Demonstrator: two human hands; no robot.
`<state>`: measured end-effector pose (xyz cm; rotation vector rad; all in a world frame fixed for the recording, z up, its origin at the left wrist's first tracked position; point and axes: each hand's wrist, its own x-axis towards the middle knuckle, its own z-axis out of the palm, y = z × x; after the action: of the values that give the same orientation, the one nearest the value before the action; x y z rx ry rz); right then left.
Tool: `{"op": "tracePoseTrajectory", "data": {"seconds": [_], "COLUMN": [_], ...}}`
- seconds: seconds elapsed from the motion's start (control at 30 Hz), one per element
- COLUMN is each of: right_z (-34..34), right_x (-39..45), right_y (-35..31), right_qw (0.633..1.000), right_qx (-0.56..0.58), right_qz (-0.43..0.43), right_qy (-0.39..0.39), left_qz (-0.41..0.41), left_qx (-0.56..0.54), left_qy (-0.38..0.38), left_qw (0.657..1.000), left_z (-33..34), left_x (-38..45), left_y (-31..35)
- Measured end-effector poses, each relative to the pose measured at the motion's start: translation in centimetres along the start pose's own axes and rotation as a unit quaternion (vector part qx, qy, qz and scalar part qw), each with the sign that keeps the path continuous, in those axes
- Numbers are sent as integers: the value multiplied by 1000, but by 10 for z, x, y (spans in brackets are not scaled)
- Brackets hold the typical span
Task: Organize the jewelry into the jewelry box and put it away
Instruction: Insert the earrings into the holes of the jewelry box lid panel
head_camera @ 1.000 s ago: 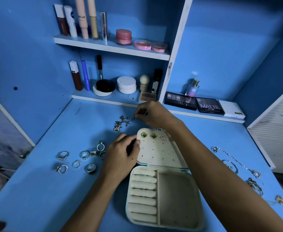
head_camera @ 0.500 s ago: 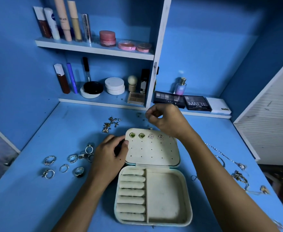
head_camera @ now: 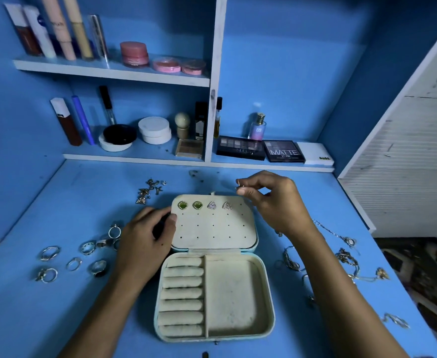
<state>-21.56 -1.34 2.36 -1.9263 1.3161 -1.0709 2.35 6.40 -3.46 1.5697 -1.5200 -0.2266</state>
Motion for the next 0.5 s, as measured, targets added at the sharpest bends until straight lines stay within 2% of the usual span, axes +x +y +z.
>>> {"op": "tracePoseTrajectory", "data": {"seconds": [0.2, 0.5], "right_z": [-5, -1], "right_x": [-15, -30], "right_y": [12, 19], "right_qw": [997, 992], "right_qx": [45, 83], "right_qz": [58, 59], "right_qy": [30, 73], "left_qz": [-12, -19], "left_qx": [-10, -9], "left_qy": [-5, -3], "left_qw": [1000, 1000], "left_z": [-2, -2], "left_x": [-1, -1], "left_y": [0, 1]}}
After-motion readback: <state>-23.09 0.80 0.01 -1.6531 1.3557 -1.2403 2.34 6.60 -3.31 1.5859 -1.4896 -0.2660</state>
